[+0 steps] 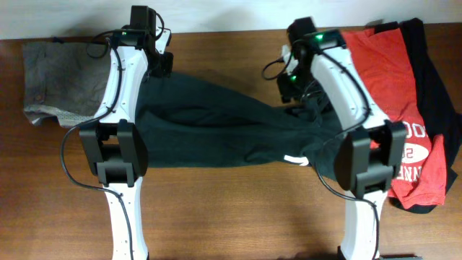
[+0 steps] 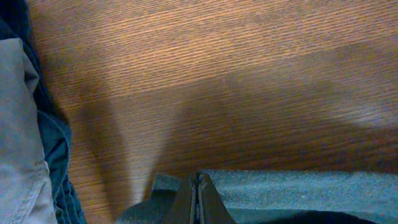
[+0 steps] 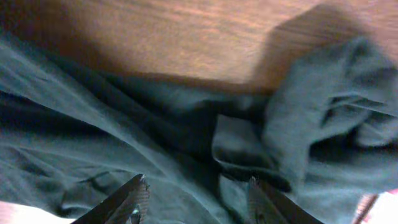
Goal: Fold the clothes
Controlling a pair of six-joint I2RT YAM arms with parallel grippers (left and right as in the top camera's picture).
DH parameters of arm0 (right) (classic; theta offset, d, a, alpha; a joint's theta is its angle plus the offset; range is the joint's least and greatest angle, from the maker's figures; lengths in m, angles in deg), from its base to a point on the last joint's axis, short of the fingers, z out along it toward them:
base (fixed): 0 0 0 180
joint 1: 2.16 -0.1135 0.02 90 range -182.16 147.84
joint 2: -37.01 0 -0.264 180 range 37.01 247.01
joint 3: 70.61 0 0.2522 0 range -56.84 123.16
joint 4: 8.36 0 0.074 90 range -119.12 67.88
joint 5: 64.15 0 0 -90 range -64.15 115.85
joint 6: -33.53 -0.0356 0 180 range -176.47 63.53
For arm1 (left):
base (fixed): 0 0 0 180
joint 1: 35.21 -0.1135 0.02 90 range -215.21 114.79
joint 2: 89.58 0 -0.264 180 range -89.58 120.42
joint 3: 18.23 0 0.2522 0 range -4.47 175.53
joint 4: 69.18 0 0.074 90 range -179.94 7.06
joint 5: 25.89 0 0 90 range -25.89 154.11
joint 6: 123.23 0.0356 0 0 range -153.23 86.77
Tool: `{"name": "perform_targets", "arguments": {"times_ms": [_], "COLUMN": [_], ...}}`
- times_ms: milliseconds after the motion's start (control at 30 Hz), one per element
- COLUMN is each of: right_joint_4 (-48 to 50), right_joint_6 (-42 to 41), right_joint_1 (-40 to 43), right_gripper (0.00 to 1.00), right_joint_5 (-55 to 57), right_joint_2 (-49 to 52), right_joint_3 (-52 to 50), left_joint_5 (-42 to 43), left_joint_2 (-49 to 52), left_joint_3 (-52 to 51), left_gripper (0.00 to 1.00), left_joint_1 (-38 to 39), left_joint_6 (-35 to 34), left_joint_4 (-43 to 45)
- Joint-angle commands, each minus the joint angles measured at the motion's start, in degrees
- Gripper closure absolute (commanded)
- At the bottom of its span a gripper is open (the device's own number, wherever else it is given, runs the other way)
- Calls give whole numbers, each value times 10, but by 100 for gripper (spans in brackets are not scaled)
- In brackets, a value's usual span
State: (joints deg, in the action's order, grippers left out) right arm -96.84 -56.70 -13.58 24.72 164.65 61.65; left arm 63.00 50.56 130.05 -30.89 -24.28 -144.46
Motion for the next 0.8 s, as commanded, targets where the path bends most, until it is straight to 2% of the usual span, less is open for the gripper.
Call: {"name": "perform_targets", "arguments": {"times_ms": [0,100,333,767], "right_joint_4": [10,41,115,141], "right_joint_6": [-35,-68,-85,-86], "right_joint_1": [3,8,29,37], "right_gripper": [47,50,55,56], "right_joint_5": [88,137,134,115], "right_joint_2": [33,40,48,100], "right_joint_3": [-3,-3,-3,-3], "left_joint_5": [-8,-8,-8,-8], "left_joint_2": [-15,-15,-15,-15], "left_joint_3": [7,7,7,7], "left_gripper": [99,99,99,99], "left_joint_1": [-7,-8,-8,-8], "left_joint_6": [-3,-3,-3,-2], "left_joint_4": [-1,0,0,2]}}
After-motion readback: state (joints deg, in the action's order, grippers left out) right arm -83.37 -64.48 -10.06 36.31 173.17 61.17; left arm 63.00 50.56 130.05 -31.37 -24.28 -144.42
